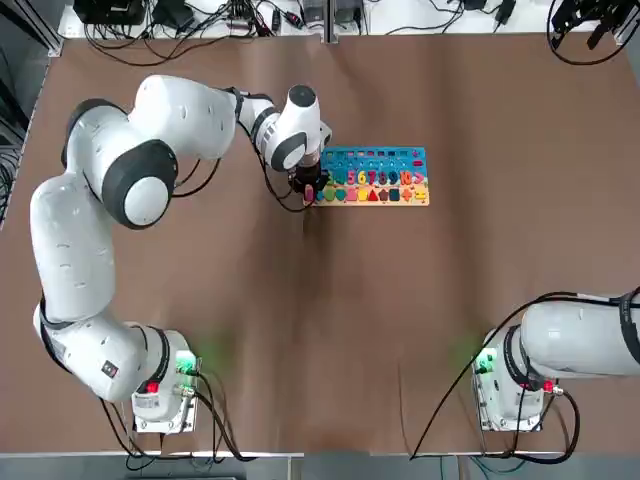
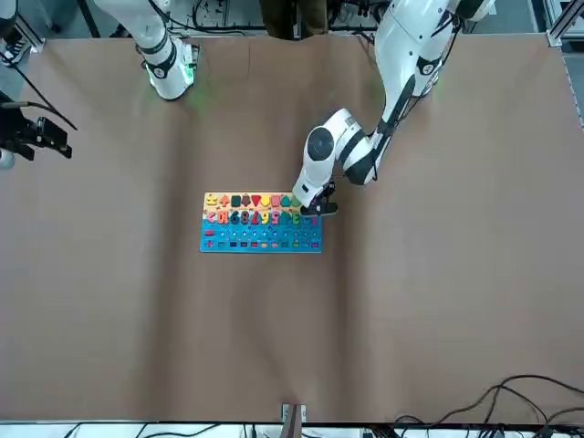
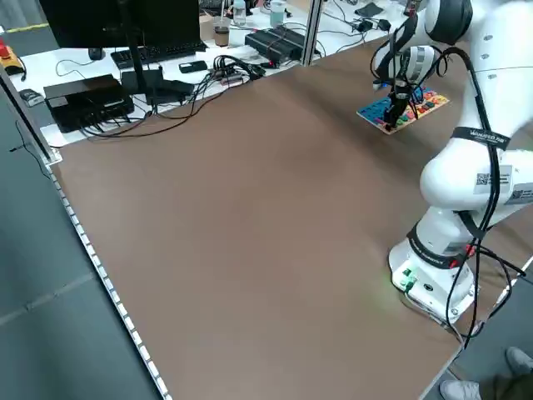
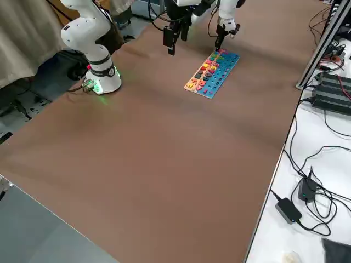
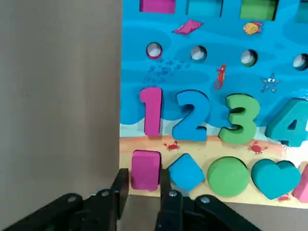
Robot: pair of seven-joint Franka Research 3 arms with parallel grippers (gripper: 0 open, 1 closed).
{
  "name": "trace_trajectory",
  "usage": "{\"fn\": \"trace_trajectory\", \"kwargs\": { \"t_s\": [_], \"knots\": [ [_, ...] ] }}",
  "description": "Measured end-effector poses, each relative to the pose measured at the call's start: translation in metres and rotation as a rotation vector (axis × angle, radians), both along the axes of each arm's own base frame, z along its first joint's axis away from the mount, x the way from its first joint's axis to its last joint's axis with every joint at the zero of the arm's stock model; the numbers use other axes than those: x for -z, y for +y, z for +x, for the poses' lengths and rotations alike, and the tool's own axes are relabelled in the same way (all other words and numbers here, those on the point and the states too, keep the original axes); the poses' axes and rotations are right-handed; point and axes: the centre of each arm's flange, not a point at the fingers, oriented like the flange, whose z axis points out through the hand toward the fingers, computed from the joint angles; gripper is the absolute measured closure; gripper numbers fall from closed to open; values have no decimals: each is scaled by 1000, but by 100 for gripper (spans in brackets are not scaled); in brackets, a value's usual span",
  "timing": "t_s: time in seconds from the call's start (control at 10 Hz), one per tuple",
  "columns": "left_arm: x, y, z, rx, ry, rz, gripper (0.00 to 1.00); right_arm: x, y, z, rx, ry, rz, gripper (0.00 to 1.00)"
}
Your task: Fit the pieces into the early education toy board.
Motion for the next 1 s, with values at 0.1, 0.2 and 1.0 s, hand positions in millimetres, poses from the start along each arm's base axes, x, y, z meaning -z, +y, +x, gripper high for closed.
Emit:
{"fn": "trace_trajectory", "kwargs": {
  "t_s": [0.1,0.2,1.0],
  "knots": [
    [0,0,-1,2,5,6,66,0,0,0,0,0,0,1],
    [0,0,-2,3,9,11,66,0,0,0,0,0,0,1],
    [-3,-1,-2,4,15,19,66,0,0,0,0,0,0,1]
  ]
}}
